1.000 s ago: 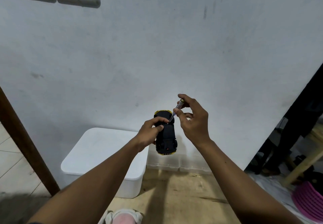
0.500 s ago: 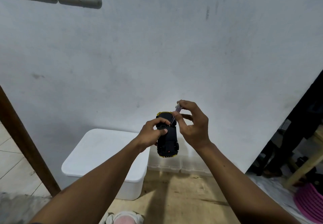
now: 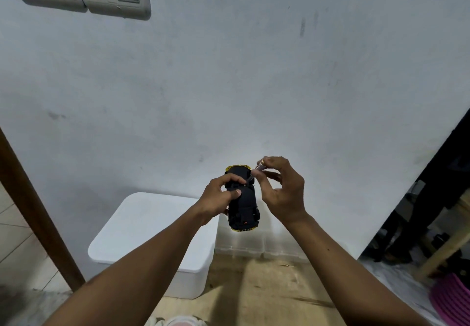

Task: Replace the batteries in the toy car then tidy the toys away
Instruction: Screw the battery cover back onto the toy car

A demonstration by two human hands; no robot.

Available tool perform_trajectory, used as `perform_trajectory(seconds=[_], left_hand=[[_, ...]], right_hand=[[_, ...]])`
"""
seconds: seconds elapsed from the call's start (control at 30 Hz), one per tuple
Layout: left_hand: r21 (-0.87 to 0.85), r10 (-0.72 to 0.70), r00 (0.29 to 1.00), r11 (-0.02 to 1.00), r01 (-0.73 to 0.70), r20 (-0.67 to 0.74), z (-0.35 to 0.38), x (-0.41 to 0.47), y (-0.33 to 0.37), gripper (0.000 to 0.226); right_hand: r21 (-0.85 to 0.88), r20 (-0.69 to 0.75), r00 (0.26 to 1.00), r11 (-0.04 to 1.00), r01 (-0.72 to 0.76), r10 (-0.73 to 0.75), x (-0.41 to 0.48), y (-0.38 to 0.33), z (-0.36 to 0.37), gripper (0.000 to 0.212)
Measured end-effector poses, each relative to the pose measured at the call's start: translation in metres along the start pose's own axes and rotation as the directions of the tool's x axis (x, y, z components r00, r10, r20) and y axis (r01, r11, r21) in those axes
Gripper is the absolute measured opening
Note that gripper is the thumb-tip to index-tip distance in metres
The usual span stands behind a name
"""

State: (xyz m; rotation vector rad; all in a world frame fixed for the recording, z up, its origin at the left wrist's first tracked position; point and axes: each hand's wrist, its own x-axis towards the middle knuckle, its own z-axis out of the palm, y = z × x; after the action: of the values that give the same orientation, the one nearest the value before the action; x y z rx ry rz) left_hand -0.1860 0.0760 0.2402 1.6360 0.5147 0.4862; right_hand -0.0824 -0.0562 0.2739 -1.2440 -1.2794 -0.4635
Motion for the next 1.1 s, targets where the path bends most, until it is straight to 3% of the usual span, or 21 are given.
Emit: perform_trajectory(seconds=[0.17,0.4,0.6,0.73,0.9,1.1], left_hand=[[0.001,-0.006,1.0,1.0,0.006,-0.004,0.001,0.001,-0.002,0.029],[0.003,-0.008,1.0,1.0,0.008,-0.002,0.0,0.001,-0.004,0.028],[-0.002,-0.01,1.0,1.0,0.01,-0.013,-0.003,-0.001,-0.004,0.029],[0.0,-0.017,1.0,1.0,0.017,-0.014,-0.007,-0.003,-0.008,0.028],[-0.007,-0.013,1.0,1.0,0.013,-0.015,-0.007,-0.005,-0.007,0.027],[-0.002,-0.007,1.0,1.0,0.007,-0.019,-0.005,-0.005,-0.004,0.026]], right_hand=[[-0.019,0.031,0.995,0.995,0.094,-0.094,0.003,0.003,0.003,0.035],[-0.073,-0.031,0.999,0.997,0.034,-0.036,0.003,-0.001,0.008,0.042],[0.014,0.045,0.999,0.999,-0.031,0.031,-0.001,-0.003,0.007,0.045],[-0.017,0.002,1.0,1.0,0.014,-0.014,0.001,0.001,0.005,0.038],[0.036,0.088,0.996,0.999,-0.035,0.032,0.001,-0.001,0.005,0.041],[0.012,0.029,0.999,1.0,0.028,-0.028,0.003,0.0,0.012,0.039]])
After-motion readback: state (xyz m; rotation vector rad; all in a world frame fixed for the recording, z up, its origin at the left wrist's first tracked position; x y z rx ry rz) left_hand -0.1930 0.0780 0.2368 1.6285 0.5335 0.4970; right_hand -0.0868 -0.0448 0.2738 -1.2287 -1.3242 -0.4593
